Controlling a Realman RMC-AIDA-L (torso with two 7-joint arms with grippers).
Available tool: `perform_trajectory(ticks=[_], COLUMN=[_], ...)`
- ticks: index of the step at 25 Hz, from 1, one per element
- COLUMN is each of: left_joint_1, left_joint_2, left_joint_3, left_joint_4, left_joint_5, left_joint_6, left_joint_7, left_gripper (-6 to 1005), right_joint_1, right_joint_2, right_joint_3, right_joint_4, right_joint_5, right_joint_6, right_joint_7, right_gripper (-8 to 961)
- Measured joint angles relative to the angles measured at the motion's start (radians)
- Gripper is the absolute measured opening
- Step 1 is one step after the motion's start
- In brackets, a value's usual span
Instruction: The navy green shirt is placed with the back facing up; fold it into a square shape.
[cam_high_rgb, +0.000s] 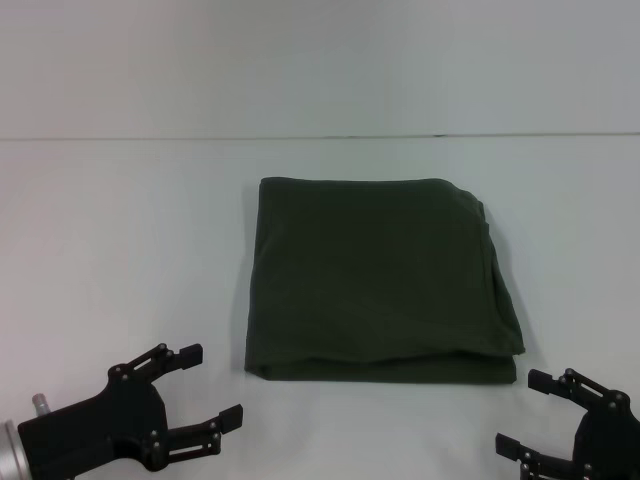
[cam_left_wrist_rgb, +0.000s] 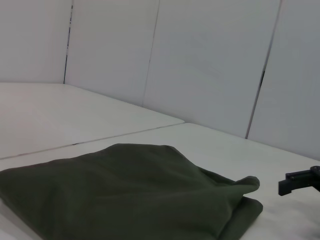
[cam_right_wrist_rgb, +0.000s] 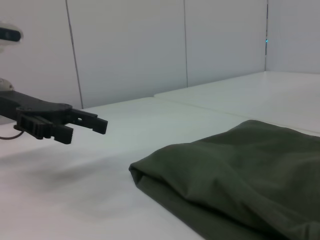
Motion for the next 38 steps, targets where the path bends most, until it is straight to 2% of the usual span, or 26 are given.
perform_trajectory(ticks=[7, 15, 38], left_joint_1=[-0.001, 0.003, -0.006], left_joint_2=[0.002, 0.002, 0.001], left_joint_3=[-0.008, -0.023, -0.019], left_joint_4=[-0.001, -0.005, -0.023], left_joint_5=[-0.003, 0.001, -0.002], left_joint_6=[-0.006, -0.005, 0.013], left_joint_7=[-0.004, -0.005, -0.015], left_gripper=[950, 950, 950], right_joint_1=[0.046, 0.164, 0.15], right_joint_2=[0.002, 0.006, 0.003], right_joint_3=[0.001, -0.012, -0.003], right_joint_4=[0.025, 0.104, 0.106], right_joint_5=[0.008, 0.005, 0.009], right_joint_6=[0.009, 0.027, 0.058], right_joint_7=[-0.003, -0.054, -0.054], right_gripper=[924, 924, 924])
